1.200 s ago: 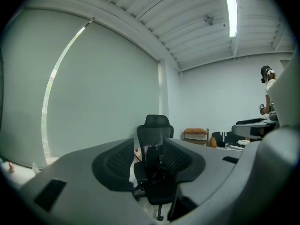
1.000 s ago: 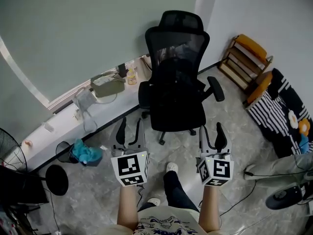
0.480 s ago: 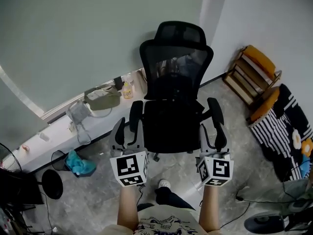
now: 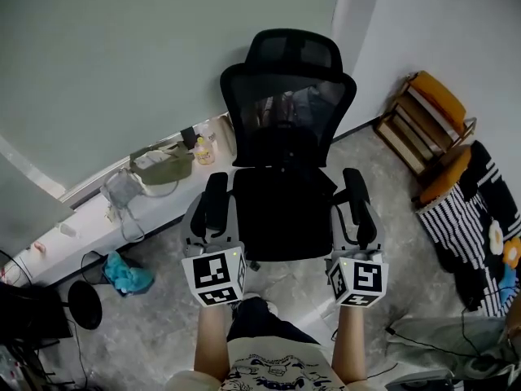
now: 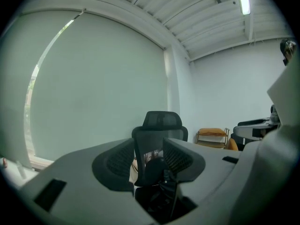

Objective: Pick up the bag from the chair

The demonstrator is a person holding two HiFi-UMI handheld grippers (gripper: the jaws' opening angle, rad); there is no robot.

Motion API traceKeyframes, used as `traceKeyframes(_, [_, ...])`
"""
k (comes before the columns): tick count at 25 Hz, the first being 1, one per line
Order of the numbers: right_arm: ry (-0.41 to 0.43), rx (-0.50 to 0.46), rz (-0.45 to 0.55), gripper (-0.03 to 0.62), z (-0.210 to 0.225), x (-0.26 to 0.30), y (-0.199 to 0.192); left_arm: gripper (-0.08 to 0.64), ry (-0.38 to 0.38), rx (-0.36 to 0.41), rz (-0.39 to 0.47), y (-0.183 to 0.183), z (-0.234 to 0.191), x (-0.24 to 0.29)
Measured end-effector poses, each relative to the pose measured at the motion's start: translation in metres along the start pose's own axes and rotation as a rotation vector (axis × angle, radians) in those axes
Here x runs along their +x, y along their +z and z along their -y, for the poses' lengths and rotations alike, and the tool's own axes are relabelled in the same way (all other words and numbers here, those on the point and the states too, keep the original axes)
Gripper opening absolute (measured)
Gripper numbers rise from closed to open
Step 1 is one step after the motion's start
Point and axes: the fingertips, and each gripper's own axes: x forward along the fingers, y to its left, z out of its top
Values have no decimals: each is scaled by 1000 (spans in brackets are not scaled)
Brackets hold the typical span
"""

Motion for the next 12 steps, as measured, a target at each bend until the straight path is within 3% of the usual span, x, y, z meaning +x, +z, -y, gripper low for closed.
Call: traceKeyframes(12, [-13,6,-33,250,30,66,-13,190,-28,7,-25,-2,13,78])
